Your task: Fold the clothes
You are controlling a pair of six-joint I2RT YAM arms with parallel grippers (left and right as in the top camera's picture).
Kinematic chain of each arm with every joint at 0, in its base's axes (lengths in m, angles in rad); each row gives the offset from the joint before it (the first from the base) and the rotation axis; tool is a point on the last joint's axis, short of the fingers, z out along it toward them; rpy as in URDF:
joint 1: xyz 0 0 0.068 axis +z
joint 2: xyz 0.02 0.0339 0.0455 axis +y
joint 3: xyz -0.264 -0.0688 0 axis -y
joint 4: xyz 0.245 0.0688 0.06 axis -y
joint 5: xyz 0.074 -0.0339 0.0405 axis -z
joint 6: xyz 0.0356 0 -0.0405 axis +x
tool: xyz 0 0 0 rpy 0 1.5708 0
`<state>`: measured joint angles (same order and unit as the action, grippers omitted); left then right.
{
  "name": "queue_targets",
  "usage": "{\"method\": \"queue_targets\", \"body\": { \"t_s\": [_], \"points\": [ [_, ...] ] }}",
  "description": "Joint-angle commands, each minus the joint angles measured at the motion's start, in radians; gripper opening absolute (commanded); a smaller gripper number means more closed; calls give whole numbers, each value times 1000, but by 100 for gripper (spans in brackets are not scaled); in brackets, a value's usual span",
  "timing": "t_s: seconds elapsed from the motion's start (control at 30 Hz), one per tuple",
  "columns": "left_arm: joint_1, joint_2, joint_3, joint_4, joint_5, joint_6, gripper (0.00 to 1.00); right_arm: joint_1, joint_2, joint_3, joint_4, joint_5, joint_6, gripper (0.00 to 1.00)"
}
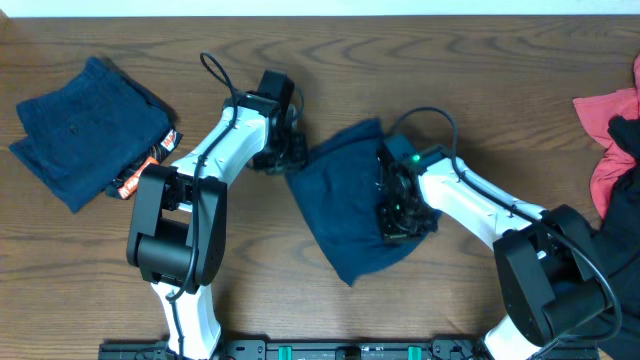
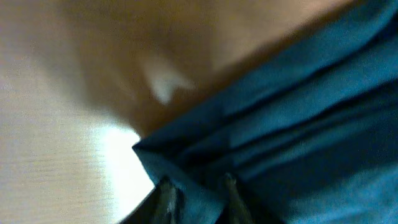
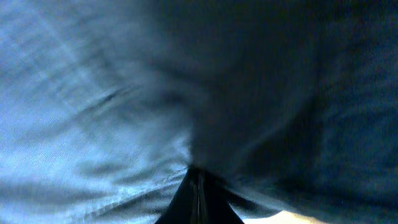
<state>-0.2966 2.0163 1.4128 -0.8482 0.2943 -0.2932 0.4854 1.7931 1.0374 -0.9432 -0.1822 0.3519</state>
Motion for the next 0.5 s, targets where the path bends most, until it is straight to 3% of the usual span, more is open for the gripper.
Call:
{"method": "queue_targets", "body": {
  "t_s": [0.0, 0.1, 0.23, 0.4, 0.43, 0.47],
  "points": [
    [0, 5, -6, -99, 24, 34, 13, -44, 5, -28, 53, 252, 48, 10],
    [-3, 5, -9, -225, 24, 34, 6, -103, 5, -23, 206, 354, -9, 13],
    [0, 0, -8, -326, 23, 34, 7, -172, 5, -8, 389, 297, -116, 16],
    [21, -56, -3, -310, -21, 30, 17, -197, 5, 8, 411, 255, -122, 25],
    [29, -71, 5, -303, -44, 30, 21, -197, 5, 8, 407, 256, -122, 26],
    [39, -90, 15, -295, -76, 28, 33, -196, 5, 8, 399, 256, -123, 27]
  ]
}}
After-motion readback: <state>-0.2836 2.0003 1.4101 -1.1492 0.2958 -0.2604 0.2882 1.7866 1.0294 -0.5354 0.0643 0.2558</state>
